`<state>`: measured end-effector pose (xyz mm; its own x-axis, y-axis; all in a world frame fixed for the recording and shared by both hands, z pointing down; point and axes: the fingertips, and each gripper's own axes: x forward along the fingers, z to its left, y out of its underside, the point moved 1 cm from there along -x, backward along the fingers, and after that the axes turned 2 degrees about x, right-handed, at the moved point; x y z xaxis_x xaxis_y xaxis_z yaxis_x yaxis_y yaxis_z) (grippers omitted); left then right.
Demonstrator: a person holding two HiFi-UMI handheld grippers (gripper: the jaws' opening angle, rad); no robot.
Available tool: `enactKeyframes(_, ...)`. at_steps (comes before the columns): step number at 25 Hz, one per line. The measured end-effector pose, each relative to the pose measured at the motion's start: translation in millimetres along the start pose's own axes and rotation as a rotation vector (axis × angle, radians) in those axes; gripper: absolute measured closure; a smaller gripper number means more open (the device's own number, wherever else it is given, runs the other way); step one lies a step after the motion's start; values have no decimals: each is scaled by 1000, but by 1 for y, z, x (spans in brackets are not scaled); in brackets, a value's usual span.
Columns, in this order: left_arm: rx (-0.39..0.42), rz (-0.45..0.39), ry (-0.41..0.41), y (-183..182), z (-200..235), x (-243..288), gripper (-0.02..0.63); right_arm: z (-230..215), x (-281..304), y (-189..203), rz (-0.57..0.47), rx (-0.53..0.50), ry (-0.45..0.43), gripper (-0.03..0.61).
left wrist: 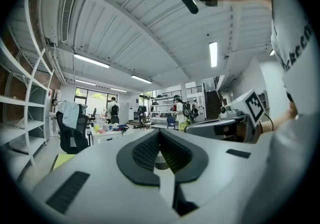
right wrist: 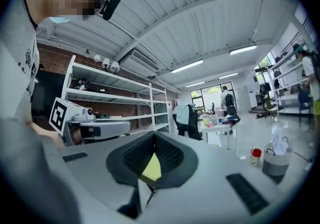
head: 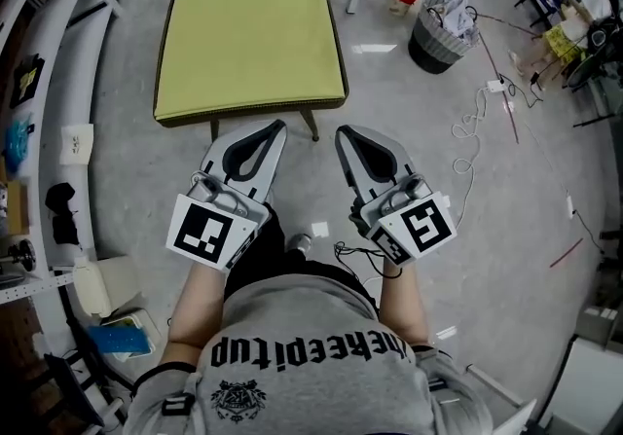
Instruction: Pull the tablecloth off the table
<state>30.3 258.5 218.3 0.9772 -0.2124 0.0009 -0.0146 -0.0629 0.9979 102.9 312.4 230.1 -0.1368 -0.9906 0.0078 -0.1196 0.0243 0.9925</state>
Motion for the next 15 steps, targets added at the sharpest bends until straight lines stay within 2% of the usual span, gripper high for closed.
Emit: enactKeyframes(15,1,7,94,4,79,48,600,-36,79,-11,-10,5,91,568)
